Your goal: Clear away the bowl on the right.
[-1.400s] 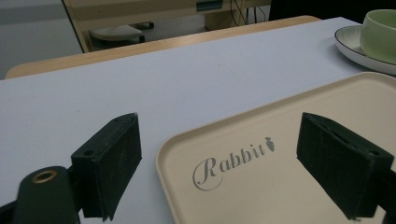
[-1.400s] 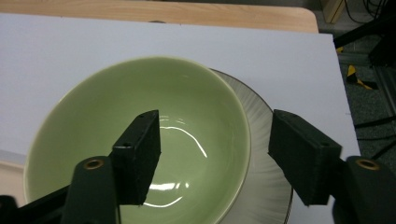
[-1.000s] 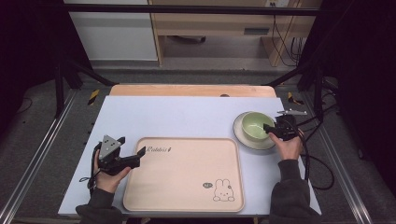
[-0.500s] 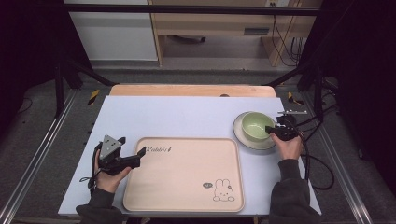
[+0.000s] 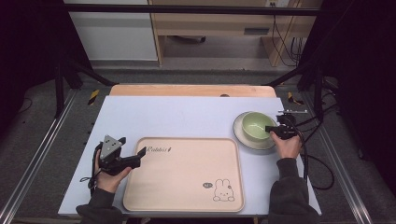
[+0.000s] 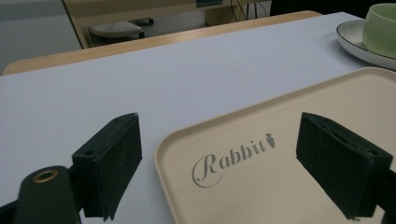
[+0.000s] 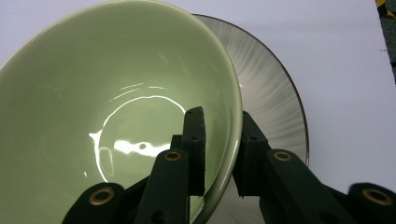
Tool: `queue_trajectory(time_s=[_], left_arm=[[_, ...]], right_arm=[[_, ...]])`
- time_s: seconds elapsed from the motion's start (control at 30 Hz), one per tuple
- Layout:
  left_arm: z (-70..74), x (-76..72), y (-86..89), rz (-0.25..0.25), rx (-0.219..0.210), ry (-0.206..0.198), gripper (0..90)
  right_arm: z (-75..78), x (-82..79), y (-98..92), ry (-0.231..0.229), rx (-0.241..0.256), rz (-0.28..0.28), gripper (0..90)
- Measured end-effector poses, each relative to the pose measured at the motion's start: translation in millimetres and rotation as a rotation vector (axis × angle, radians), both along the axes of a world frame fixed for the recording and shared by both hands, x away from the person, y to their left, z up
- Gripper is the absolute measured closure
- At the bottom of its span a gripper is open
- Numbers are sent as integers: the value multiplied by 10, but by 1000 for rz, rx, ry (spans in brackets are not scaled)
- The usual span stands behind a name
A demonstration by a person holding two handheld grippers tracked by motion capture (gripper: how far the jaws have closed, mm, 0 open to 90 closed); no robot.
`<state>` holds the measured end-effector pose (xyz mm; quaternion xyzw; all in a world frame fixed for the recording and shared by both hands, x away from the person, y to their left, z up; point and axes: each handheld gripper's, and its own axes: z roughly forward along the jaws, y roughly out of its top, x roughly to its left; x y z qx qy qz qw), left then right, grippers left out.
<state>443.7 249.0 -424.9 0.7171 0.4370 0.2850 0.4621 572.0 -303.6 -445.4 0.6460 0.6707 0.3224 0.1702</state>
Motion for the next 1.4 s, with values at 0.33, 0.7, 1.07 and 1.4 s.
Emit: queue_trajectory(time_s=[0.33, 0.7, 1.07, 1.4], left_arm=[[2, -1, 8, 0, 3, 1, 140], [5, -2, 4, 2, 0, -2, 141], [12, -5, 10, 2, 0, -3, 141], [24, -10, 14, 4, -3, -8, 141]], right_arm=[[-2, 40, 16, 10, -6, -49, 830], [3, 45, 15, 11, 6, -55, 835], [69, 12, 93, -31, -25, -53, 838], [120, -25, 152, -66, -42, -50, 834]])
